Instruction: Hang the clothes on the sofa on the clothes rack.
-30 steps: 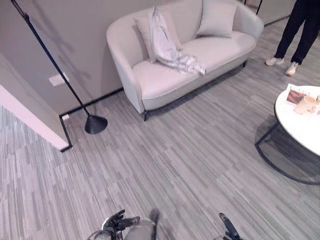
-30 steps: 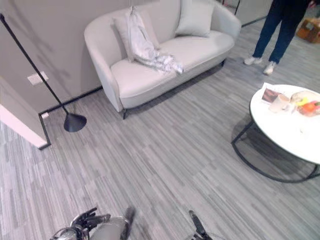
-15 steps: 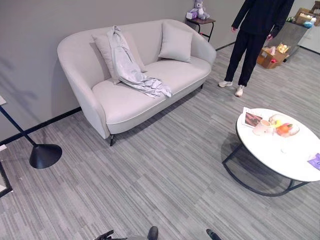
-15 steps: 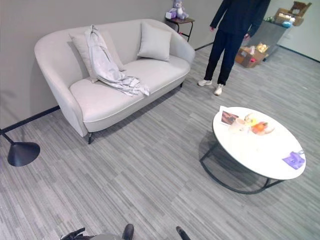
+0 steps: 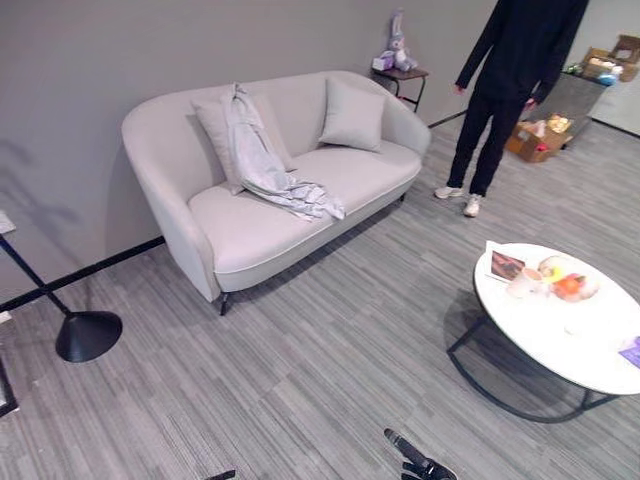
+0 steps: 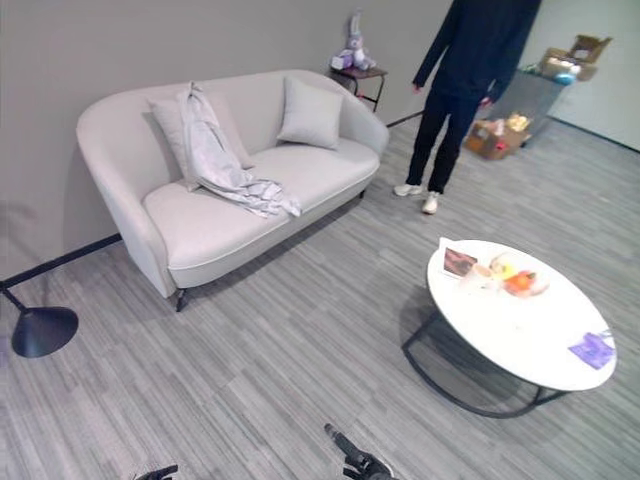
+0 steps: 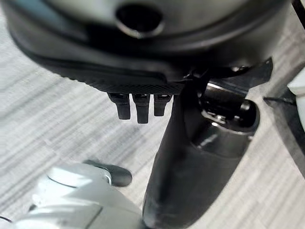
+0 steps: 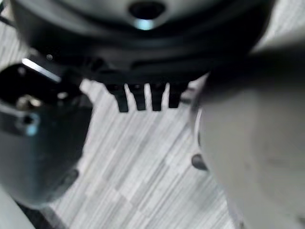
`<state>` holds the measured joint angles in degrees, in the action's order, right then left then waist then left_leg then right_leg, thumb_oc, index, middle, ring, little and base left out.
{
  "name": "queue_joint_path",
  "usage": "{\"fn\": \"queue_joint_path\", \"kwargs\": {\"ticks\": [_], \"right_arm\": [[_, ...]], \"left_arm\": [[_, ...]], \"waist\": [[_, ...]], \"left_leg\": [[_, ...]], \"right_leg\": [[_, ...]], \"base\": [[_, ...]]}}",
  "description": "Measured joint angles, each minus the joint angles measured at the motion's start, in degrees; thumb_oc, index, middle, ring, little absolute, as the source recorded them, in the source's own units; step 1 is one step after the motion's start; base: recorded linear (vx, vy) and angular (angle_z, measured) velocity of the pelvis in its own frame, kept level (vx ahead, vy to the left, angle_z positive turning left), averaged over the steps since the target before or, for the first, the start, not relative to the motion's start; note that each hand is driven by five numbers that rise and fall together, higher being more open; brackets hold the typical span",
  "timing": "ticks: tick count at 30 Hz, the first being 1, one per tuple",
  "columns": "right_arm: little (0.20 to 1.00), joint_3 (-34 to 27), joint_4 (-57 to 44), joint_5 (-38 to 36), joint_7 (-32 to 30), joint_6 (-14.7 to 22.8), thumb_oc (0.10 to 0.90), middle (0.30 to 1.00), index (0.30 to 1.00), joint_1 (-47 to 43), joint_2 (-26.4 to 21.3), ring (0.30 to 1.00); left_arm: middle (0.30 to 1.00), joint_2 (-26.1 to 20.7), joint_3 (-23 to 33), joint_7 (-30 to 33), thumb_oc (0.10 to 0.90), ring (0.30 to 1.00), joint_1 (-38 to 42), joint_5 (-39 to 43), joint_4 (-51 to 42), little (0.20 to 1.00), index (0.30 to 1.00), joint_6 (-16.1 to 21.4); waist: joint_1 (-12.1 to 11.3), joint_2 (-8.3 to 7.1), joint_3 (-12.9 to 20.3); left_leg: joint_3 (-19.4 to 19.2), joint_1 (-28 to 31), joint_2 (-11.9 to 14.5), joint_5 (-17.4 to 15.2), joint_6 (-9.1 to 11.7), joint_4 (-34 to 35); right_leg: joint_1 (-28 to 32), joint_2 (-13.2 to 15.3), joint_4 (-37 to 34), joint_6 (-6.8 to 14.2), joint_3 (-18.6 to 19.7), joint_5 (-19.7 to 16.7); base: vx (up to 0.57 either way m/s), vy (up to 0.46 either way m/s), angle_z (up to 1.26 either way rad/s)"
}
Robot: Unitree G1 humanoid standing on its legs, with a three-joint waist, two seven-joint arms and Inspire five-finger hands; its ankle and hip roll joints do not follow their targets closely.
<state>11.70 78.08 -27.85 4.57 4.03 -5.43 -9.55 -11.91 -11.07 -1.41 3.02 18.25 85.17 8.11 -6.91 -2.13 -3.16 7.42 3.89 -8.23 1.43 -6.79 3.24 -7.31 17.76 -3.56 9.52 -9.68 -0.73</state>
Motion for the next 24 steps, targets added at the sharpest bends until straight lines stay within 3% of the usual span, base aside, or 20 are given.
{"fn": "queue_joint_path", "kwargs": {"ticks": [2,3,6,7,8,9,11,12,14,17,19,20,21,23,24], "right_arm": [[0.9,-1.53,0.1,0.23,0.12,-0.05,0.8,0.9,0.9,0.47,-0.53,0.9],[0.9,-1.99,-0.06,0.37,0.1,-0.13,0.8,0.9,0.9,0.48,-0.62,0.9],[0.9,-2.1,0.02,0.81,0.18,-0.2,0.8,0.9,0.9,2.04,0.39,0.9],[0.9,-1.69,0.64,1.73,0.42,-0.35,0.8,0.9,0.9,2.29,1.08,0.9],[0.9,0.39,0.49,3.02,0.5,-1.83,0.8,0.9,0.9,4.23,1.85,0.9],[0.9,0.56,0.4,3.06,0.39,-2.52,0.8,0.9,0.9,4.03,1.25,0.9],[0.9,1.68,0.16,3.83,0.2,-2.15,0.8,0.9,0.9,3.04,0.43,0.9],[0.9,3.4,0.27,4.91,0.04,-2.26,0.8,0.9,0.9,0.8,0.35,0.9],[0.9,6.96,-2.62,5.26,0.1,-1.95,0.8,0.9,0.9,0.49,0.6,0.9],[0.9,10.1,-4.65,6.54,0.15,-1.35,0.8,0.9,0.9,0.21,1.47,0.9],[0.9,10.94,-6.57,6.88,0.04,-1.14,0.8,0.9,0.9,0.16,1.33,0.9],[0.9,11.16,-6.74,7.06,0.08,-1.06,0.8,0.9,0.9,0.52,1.33,0.9],[0.9,11.6,-6.99,7.12,0.05,-1.06,0.8,0.9,0.9,0.93,1.25,0.9],[0.9,12.62,-6.85,7.29,0.08,-1.14,0.8,0.9,0.9,1.05,1.66,0.9],[0.9,12.73,-6.83,7.39,0.12,-1.13,0.8,0.9,0.9,1.27,1.79,0.9]], "left_arm": [[0.9,0.11,-0.06,0.05,0.8,0.9,-0.18,-0.49,0.14,0.9,0.9,-0.54],[0.9,-0.01,-0.02,0.09,0.8,0.9,-0.4,-0.81,-0.05,0.9,0.9,-0.52],[0.9,-0.7,-0.04,0.78,0.8,0.9,-1.03,-2.24,-0.24,0.9,0.9,-0.3],[0.9,-1.05,0.11,1.08,0.8,0.9,-1.54,-2.66,0.02,0.9,0.9,0.03],[0.9,-1.56,0.14,1.44,0.8,0.9,-2.64,-2.64,-0.36,0.9,0.9,0.42],[0.9,-0.49,0.77,1.25,0.8,0.9,-2.92,-2.52,-0.41,0.9,0.9,0.55],[0.9,0.08,0.98,1.19,0.8,0.9,-2.55,-2.61,-0.48,0.9,0.9,0.38],[0.9,1.05,0.3,1.96,0.8,0.9,-1.97,-2.58,-0.15,0.9,0.9,0.83],[0.9,0.01,-0.73,2.26,0.8,0.9,-0.87,-2.53,-2.44,0.9,0.9,0.79],[0.9,-0.39,0.41,2.06,0.8,0.9,-0.08,-2.48,-2.92,0.9,0.9,0.87],[0.9,-0.08,2.44,2.05,0.8,0.9,0.56,-2.41,-3.2,0.9,0.9,0.97],[0.9,-0.1,2.9,1.97,0.8,0.9,0.58,-2.36,-3.15,0.9,0.9,1.08],[0.9,0.22,2.91,2.2,0.8,0.9,0.97,-2.27,-3.01,0.9,0.9,1.24],[0.9,-1.2,4.52,2.21,0.8,0.9,2.13,-0.19,-4.36,0.9,0.9,1.58],[0.9,-1.2,4.8,2.12,0.8,0.9,1.73,-0.15,-4.86,0.9,0.9,1.61]], "waist": [[0.52,0.18,0.19],[1.25,0.25,0.27],[2.04,-1.06,1.3],[2.44,-2.41,2.13],[1.63,-3.51,4.16],[1.34,-2.49,4.45],[2.2,-1.27,4.18],[1.82,-0.82,3.85],[1.41,-1.18,3.26],[0.68,-2.26,2.46],[-0.28,-2.52,1.75],[-0.25,-2.59,1.71],[-0.23,-2.76,1.47],[-0.52,-3.93,-0.35],[-0.79,-3.73,-0.75]], "left_leg": [[2.31,1.99,0.01,-1.11,0.64,0.06],[3.75,2.92,0.5,-1.76,1.12,0.09],[8.06,4.41,2.26,-3.29,4.08,0.01],[9.96,5.07,2.62,-3.97,5.16,0.24],[11.01,5.51,4.58,-5.43,5.73,0.37],[10.77,5.73,6.88,-6.19,6.82,-0.42],[10.04,4.61,9.27,-6.85,9.35,-3.3],[9.03,2.02,11.04,-7.66,11.39,-7.44],[9.0,-0.31,12.95,-8.05,11.99,-12.03],[8.84,-2.67,14.82,-8.2,12.88,-19.64],[7.59,-6.12,16.27,-7.31,13.95,-28.7],[7.08,-7.34,16.44,-5.1,15.22,-30.75],[6.05,-8.06,16.84,-4.1,15.36,-33.21],[-0.13,-11.37,19.44,-2.71,12.84,-40.65],[-1.04,-12.84,19.6,-2.65,12.84,-41.68]], "right_leg": [[0.24,2.99,-2.41,1.84,2.58,-7.21],[0.84,3.52,-2.39,2.58,2.04,-9.76],[4.35,1.57,-2.36,3.0,-0.54,-10.46],[5.71,-0.09,-1.55,2.99,-0.9,-10.47],[7.3,-3.48,-0.67,0.01,-0.61,-7.6],[7.66,-5.65,0.01,-1.62,-0.56,-8.47],[8.52,-8.04,0.62,-2.68,-0.47,-6.26],[8.47,-10.71,1.25,-4.16,-1.76,-3.39],[9.15,-12.97,0.45,-5.36,-2.17,-3.15],[11.87,-16.13,-1.49,-9.18,-2.67,-1.64],[13.51,-18.4,-1.61,-11.37,-2.7,-0.56],[14.06,-19.09,-1.64,-12.59,-3.09,0.22],[14.62,-19.64,-1.66,-13.61,-3.5,0.63],[15.9,-20.48,-1.75,-14.87,-3.77,1.28],[16.17,-20.55,-1.77,-16.08,-3.91,2.08]], "base": [[0.44,-0.326,0.47],[0.33,-0.272,0.55],[0.33,-0.37,0.7],[0.19,-0.274,0.94],[0.25,-0.398,0.58],[0.14,-0.252,0.5],[0.2,-0.416,0.46],[0.3,-0.574,0.36],[0.2,-0.332,0.17],[0.18,-0.262,0.05],[0.19,-0.335,-0.05],[0.12,-0.241,0.1],[0.15,-0.267,0.19],[0.11,-0.165,0.08],[0.13,-0.073,0.18]]}}
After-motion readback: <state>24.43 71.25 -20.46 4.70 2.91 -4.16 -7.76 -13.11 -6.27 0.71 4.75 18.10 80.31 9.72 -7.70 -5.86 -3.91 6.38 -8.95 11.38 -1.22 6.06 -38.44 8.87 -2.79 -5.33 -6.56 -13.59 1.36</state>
